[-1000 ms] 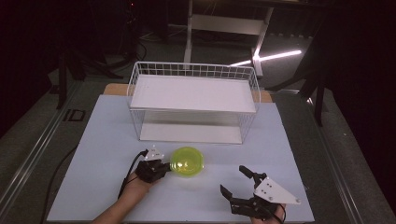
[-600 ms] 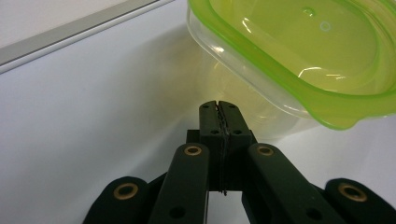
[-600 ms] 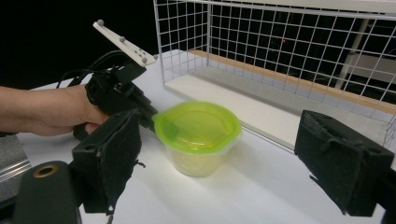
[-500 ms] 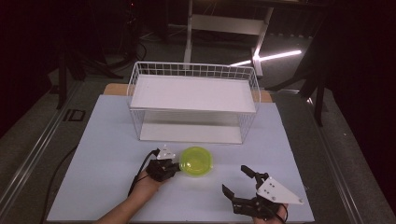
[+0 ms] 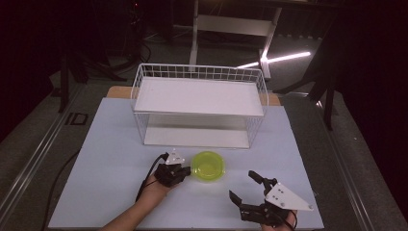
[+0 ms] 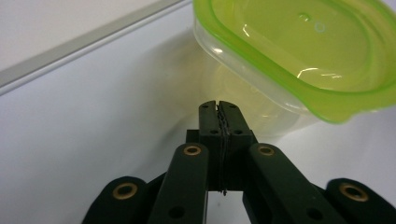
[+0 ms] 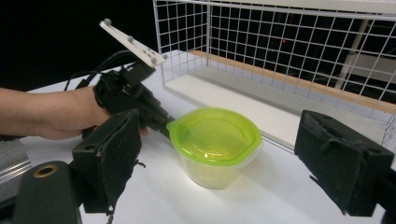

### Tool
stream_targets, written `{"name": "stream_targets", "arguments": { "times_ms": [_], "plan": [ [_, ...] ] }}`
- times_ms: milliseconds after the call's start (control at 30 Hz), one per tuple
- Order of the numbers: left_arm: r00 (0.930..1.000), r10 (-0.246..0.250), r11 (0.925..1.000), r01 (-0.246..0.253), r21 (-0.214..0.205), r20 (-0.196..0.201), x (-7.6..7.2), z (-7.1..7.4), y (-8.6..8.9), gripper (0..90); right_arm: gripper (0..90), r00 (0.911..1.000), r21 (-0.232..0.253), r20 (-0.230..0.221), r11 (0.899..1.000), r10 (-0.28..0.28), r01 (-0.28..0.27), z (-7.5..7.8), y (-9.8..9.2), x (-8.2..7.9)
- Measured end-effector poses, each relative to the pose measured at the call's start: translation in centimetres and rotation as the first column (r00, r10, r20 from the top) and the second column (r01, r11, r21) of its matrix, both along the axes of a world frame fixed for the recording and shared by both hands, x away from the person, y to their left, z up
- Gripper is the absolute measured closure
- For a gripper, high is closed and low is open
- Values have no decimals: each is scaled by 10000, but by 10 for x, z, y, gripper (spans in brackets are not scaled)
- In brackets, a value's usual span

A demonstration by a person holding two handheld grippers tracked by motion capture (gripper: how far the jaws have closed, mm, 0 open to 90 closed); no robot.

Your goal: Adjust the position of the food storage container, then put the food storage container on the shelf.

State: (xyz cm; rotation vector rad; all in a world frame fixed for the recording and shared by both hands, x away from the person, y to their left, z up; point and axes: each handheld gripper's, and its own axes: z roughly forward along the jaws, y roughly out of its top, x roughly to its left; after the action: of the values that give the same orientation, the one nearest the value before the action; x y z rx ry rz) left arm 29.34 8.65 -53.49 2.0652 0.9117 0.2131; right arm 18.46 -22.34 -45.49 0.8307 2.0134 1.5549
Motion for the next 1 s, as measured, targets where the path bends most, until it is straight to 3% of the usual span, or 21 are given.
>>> {"name": "stream_targets", "arguments": {
  "times_ms": [333, 367, 500, 533, 567, 700, 1000],
  "plan": [
    [9989, -351, 9925, 384, -1160, 300, -21, 13, 42, 595, 146, 10000, -161, -25, 9999, 20, -21, 0, 3, 0],
    [9988, -368, 9884, 411, -1459, 321, -25, 17, 53, 561, 146, 10000, -184, -65, 9998, 12, -14, 0, 4, 0],
    [9986, -329, 9821, 401, -1840, 416, -34, 26, 66, 425, 146, 9999, -239, -97, 9997, 48, -50, -1, 6, 1],
    [9986, -329, 9821, 401, -1840, 416, -34, 26, 66, 363, 146, 9999, -239, -97, 9997, 48, -50, -1, 6, 1],
    [9986, -365, 9776, 439, -2059, 393, -37, 31, 69, 300, 151, 9999, -279, -121, 9995, 122, -126, -2, 7, 2],
    [9980, -476, 9730, 560, -2237, 425, -42, 38, 69, 151, 171, 9996, -294, -107, 9993, 244, -247, -2, 8, 2],
    [9946, -500, 9690, 705, -2367, 913, -53, 54, 59, 22, 169, 9996, -711, -194, 9972, 205, -218, -2, 13, 3]
  ]
}}
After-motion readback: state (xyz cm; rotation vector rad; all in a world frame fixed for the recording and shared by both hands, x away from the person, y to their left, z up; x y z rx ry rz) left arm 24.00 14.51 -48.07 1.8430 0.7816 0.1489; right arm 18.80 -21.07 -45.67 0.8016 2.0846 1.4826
